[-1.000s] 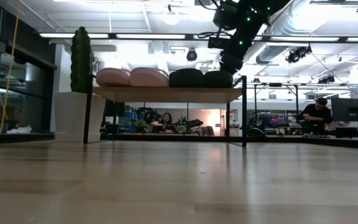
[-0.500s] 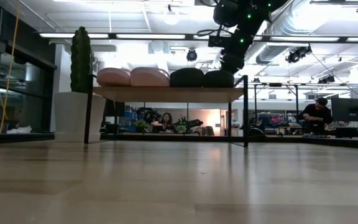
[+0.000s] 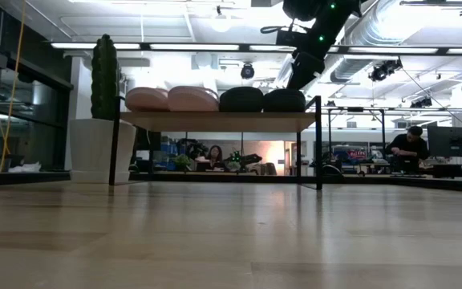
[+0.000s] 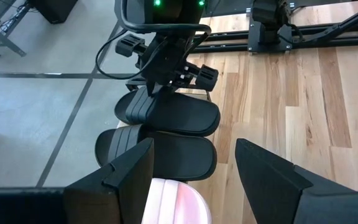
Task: Pick and place slides into the shelf
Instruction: Return to Home Position
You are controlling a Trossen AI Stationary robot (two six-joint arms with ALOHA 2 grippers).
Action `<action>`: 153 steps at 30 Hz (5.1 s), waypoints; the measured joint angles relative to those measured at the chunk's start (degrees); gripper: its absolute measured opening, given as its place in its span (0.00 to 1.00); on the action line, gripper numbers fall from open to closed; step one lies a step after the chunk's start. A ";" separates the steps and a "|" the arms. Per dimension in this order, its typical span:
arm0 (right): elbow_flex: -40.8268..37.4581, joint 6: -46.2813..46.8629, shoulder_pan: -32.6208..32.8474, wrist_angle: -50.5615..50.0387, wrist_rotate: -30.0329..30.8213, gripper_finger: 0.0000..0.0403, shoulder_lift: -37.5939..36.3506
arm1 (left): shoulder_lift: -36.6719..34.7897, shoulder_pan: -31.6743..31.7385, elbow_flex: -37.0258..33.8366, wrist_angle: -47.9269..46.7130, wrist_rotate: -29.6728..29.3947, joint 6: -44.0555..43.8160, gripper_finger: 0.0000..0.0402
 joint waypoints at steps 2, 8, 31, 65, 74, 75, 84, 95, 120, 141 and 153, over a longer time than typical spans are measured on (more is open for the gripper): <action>0.00 0.00 0.02 0.00 0.00 0.35 0.00 | 0.00 -0.01 0.00 0.00 0.00 -0.02 0.53; 0.02 0.05 0.11 -1.09 0.24 0.35 -1.82 | 0.00 0.00 0.00 -0.28 0.00 0.04 0.53; 0.17 7.47 5.40 1.74 -19.44 0.35 -27.85 | -10.72 0.00 -0.02 -1.75 0.04 1.45 0.53; 0.20 22.20 8.02 18.77 -31.48 0.01 -41.35 | -27.34 0.00 -0.02 0.13 7.31 -3.26 0.06; 0.20 23.31 7.98 21.17 -31.21 0.00 -41.29 | -31.45 0.00 -0.04 -3.16 5.28 -4.69 0.02; 0.20 23.56 7.98 21.74 -31.21 0.00 -41.29 | -31.84 0.00 -0.19 -3.54 4.25 -4.78 0.01; 0.56 24.00 7.61 25.21 -31.55 0.00 -41.68 | -34.53 0.00 -3.51 -3.91 3.20 -4.80 0.01; 0.82 22.49 7.65 23.82 -31.65 0.00 -48.66 | -46.18 0.00 -16.53 7.97 2.59 -5.31 0.01; -33.04 26.85 7.65 45.88 -29.10 0.00 -72.43 | -66.89 -0.01 -56.75 35.17 10.69 -6.01 0.00; -57.71 30.03 7.85 65.97 -24.79 0.00 -84.43 | -86.66 0.00 -80.97 47.64 11.41 -7.76 0.00; -74.98 33.48 7.85 90.02 -20.59 0.00 -84.39 | -94.21 0.00 -94.19 55.18 11.10 -9.71 0.01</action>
